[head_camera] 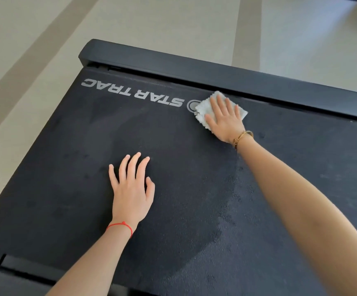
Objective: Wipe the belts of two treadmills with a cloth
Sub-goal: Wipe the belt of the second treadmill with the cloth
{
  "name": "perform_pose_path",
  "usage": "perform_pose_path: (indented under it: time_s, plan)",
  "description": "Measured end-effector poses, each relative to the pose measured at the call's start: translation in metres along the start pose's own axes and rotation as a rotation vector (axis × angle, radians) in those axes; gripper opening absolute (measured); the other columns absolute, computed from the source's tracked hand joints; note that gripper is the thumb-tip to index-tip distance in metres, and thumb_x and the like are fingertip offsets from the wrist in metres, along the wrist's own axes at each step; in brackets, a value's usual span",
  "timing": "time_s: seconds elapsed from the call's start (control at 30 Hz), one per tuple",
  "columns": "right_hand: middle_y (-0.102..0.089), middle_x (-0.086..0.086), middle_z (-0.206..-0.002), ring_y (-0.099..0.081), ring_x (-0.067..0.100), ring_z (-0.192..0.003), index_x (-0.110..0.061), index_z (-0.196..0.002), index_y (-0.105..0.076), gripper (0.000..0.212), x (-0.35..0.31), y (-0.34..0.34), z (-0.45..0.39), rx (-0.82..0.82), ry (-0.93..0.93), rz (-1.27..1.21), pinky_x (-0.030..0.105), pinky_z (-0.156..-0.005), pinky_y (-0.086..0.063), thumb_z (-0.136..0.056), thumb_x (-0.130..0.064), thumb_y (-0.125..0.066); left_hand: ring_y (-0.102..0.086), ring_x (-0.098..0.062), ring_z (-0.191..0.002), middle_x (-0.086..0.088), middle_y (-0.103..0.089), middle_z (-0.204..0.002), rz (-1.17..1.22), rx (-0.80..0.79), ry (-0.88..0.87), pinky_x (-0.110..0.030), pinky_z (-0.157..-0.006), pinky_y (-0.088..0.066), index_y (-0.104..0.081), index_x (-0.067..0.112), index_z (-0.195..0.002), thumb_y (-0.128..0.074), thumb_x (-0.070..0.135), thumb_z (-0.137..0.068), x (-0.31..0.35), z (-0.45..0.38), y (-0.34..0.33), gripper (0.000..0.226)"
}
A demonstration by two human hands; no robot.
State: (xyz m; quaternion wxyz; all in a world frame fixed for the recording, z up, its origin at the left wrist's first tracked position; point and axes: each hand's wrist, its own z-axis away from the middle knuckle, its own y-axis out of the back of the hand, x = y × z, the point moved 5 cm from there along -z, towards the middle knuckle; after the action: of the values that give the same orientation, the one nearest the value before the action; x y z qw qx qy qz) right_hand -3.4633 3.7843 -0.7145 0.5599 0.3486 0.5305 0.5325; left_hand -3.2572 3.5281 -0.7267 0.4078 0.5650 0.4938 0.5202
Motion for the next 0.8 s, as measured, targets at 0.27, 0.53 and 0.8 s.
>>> perform_pose_path:
  time_s: [0.27,0.53,0.8]
  plan:
    - [0.003,0.000,-0.166,0.008,0.028,-0.152,-0.022,-0.159,-0.002,0.060,-0.073,-0.036,0.080,0.003,0.237,0.060,0.050,-0.122,0.007,-0.105,-0.042,-0.021,-0.033,-0.029,-0.146,-0.003,-0.040,-0.155,-0.007,0.008,0.000,-0.062,-0.120,-0.018,-0.045,0.019,-0.146,-0.034,0.030,-0.096,0.001,0.001,0.001,0.052]
    - [0.003,-0.002,-0.166,0.003,0.025,-0.153,-0.025,-0.158,-0.003,0.057,0.004,-0.018,0.102,0.024,0.092,0.078,0.047,-0.122,0.001,-0.107,-0.039,-0.023,-0.034,-0.030,-0.145,-0.004,-0.043,-0.153,0.052,0.032,0.004,-0.063,-0.119,-0.018,-0.048,0.019,-0.144,-0.033,0.030,-0.096,0.000,0.002,0.002,0.051]
    - [-0.003,-0.001,-0.166,0.002,0.029,-0.153,-0.021,-0.159,-0.007,0.057,-0.056,-0.055,0.207,0.006,0.270,0.081,0.052,-0.122,-0.002,-0.106,-0.037,-0.020,-0.032,-0.031,-0.146,-0.005,-0.042,-0.154,0.066,0.031,0.007,-0.062,-0.120,-0.016,-0.046,0.017,-0.144,-0.043,0.022,-0.098,0.001,0.004,0.004,0.047]
